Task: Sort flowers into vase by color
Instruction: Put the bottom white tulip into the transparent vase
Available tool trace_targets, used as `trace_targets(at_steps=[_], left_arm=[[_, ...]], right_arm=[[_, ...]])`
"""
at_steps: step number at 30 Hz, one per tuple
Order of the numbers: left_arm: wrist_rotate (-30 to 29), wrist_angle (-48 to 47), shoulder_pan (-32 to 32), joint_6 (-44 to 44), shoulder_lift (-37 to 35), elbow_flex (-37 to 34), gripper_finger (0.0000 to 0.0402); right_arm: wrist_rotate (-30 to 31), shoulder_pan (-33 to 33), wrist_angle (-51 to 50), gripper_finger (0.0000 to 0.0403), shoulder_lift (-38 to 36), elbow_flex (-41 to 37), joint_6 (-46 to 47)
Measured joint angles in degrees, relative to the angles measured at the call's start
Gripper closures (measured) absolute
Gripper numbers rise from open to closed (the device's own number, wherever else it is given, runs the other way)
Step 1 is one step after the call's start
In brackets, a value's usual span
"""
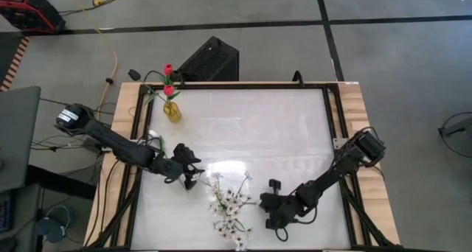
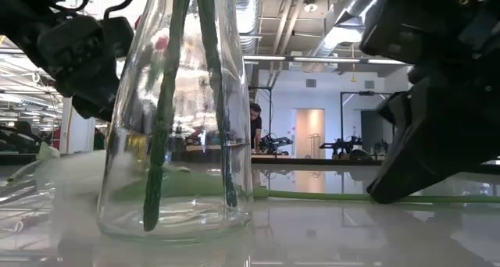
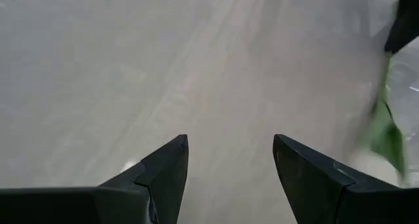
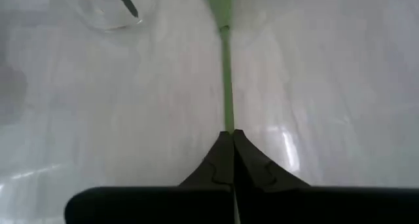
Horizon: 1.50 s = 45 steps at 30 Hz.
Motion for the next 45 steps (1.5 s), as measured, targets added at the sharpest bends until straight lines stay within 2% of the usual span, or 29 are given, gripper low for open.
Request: trace_targets(at_steps=[4,6,11,14,17,19,28,30,34,36,38,42,45], left_arm=[[1.5,0.0,0.0,-2.4,2.4,0.0,0.0189],[3.0,0.1,0.0,-3.5,3.4,0.0,0.0189],[4.3,0.6,-0.6,-4.9,5.3,0.0,0.0189],[3.5,0.8,-1.3,-5.1,5.4,0.0,0.0189],[2.4,1.2,-1.6,-4.6,5.4,0.0,0.0189],[2.4,1.8,-1.6,-3.9,5.4,0.0,0.0189],[-0.5,2.0,-1.2,-2.8,5.4,0.0,0.0189],[-0.3,1.9,-1.1,-3.2,5.4,0.0,0.0189],[1.3,2.2,-1.1,-3.7,5.3,0.0,0.0189],[2.1,2.2,-1.1,-4.2,5.3,0.0,0.0189],[2.8,2.2,-1.2,-4.2,5.3,0.0,0.0189],[2.7,2.2,-1.2,-4.5,5.3,0.0,0.0189],[2.3,2.2,-1.2,-4.1,5.3,0.0,0.0189]], right_arm=[[4.7,1.7,-7.3,0.0384,-5.2,-0.7,3.0],[9.8,3.1,-11.1,0.0385,-8.4,-0.8,5.6],[31.9,8.6,-19.7,0.0385,-16.8,-3.9,19.8],[46.6,13.3,-17.6,0.0385,-20.4,-6.9,27.3],[60.5,17.8,-11.1,0.0385,-21.6,-8.4,26.9],[64.5,20.0,-6.0,0.0385,-21.5,-8.4,22.8],[64.2,19.6,17.2,0.0385,-22.6,-8.3,-5.2],[58.5,18.5,18.8,0.0385,-24.6,-8.3,-10.1],[40.3,15.4,15.7,0.0385,-30.4,-8.3,-14.6],[34.9,14.6,14.1,0.0385,-33.5,-8.3,-17.1],[32.3,14.8,14.8,0.0385,-36.0,-8.3,-22.3],[30.5,17.0,26.7,0.0385,-38.4,-8.5,-36.2],[20.2,17.3,45.5,0.0385,-36.2,-11.7,-47.4]])
